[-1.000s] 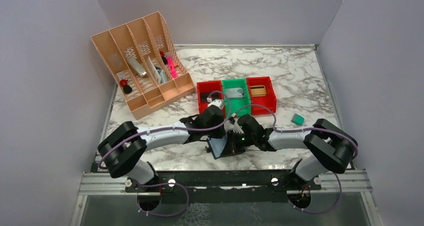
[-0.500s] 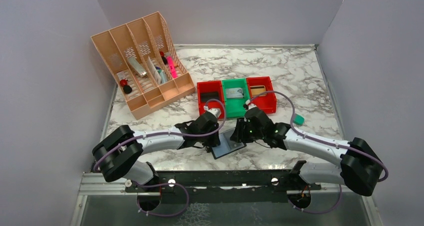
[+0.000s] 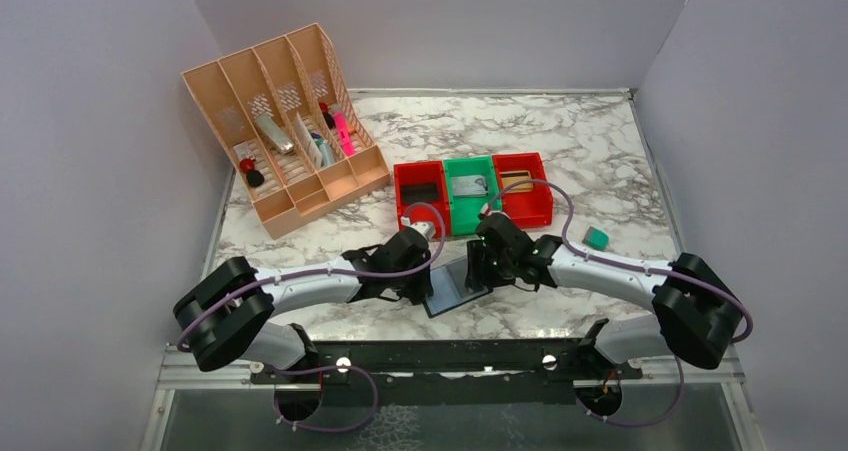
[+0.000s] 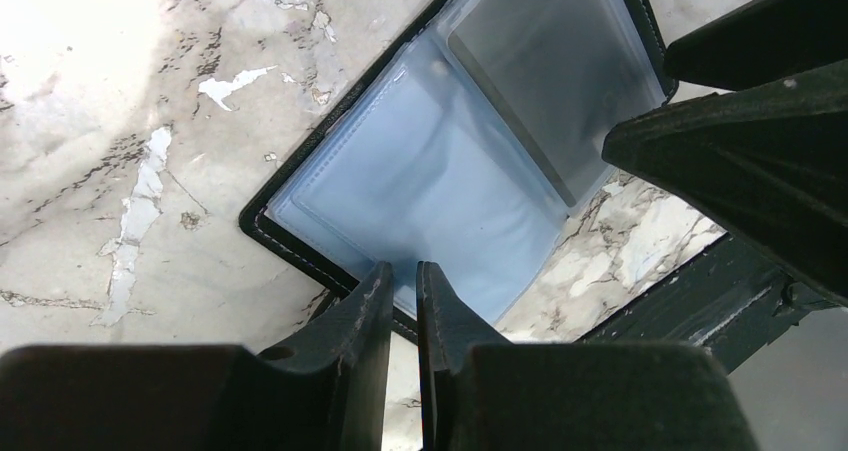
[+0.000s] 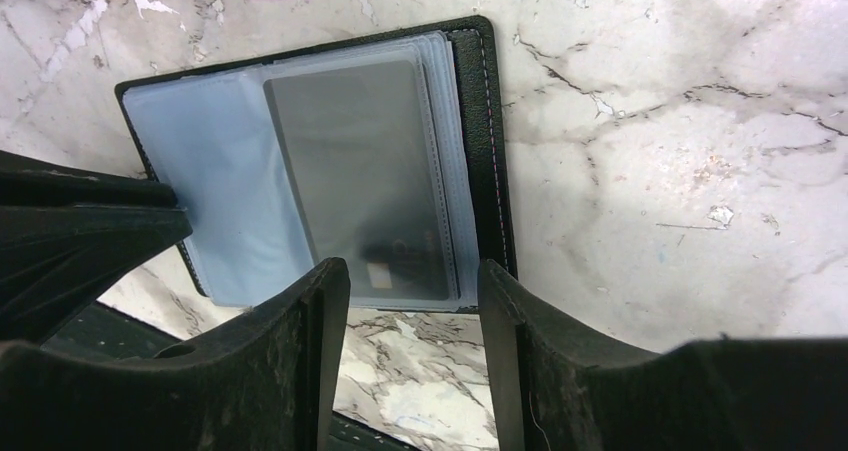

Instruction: Take the credit cards out of the card holder

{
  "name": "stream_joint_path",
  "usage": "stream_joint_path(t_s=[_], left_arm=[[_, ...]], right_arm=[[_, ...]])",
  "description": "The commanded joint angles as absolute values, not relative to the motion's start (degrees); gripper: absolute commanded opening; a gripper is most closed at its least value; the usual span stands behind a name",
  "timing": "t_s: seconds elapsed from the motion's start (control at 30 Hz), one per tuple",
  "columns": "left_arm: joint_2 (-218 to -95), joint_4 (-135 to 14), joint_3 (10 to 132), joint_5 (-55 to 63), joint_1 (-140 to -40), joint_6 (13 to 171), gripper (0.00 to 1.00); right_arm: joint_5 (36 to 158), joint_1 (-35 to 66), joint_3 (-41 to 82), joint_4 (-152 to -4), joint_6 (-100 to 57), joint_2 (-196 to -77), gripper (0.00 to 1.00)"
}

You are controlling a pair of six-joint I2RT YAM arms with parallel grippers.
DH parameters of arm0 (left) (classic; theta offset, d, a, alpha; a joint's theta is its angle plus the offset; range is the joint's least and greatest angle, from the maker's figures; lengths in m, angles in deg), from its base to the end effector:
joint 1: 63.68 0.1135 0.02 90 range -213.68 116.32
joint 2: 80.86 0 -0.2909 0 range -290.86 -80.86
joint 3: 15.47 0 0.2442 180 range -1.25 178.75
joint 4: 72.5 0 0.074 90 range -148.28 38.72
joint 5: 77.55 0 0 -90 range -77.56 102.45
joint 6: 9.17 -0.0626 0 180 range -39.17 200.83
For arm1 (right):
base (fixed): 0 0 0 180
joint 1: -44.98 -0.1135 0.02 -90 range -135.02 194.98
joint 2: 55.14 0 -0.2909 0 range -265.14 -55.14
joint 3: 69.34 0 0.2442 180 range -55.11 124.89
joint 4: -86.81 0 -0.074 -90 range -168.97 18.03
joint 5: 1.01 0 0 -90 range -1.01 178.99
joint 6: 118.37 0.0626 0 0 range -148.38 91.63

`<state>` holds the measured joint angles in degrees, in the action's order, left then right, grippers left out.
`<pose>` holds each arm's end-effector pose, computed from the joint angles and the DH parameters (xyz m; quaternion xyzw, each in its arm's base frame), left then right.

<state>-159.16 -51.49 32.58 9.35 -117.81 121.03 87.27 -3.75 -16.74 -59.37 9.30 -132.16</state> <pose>0.1481 -0.2106 0.1689 0.1233 0.9350 -0.2605 0.2067 0.1656 0.1858 0.1799 -0.0886 0.9576 0.1768 0.2093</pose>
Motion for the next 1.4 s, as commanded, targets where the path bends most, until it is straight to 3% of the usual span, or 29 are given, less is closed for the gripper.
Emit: stream_joint_path(t_s=[0.0, 0.4, 0.47, 0.57, 0.73, 1.07, 1.37], left_arm=[[-158.55, -49.11, 31.42, 11.41, -118.0, 120.7, 0.19], [-159.27, -48.97, 31.07, 13.07, -118.26, 121.36, 0.18], [-159.33, -49.08, 31.09, 13.14, -118.34, 121.38, 0.18], [-159.26, -49.12, 31.06, 13.24, -118.33, 121.43, 0.18], [-159.1, -49.1, 31.19, 13.07, -118.43, 121.35, 0.18], [-158.46, -49.39, 31.26, 12.53, -118.43, 121.0, 0.18], [-158.53, -49.39, 31.66, 12.34, -118.52, 120.96, 0.18]], right_arm=[[85.8, -3.71, -14.94, -58.0, 7.23, -134.15, 0.55], [89.81, -3.71, -15.02, -59.62, 7.37, -133.98, 0.4], [89.99, -3.71, -14.62, -59.12, 6.67, -133.67, 0.41], [88.43, -3.8, -13.53, -57.19, 6.34, -133.78, 0.52], [85.89, -3.89, -12.08, -54.73, 5.48, -133.35, 0.56], [93.86, -3.88, -13.05, -58.34, 3.98, -136.46, 0.52], [89.57, -3.86, -12.63, -56.08, 4.44, -139.03, 0.54]])
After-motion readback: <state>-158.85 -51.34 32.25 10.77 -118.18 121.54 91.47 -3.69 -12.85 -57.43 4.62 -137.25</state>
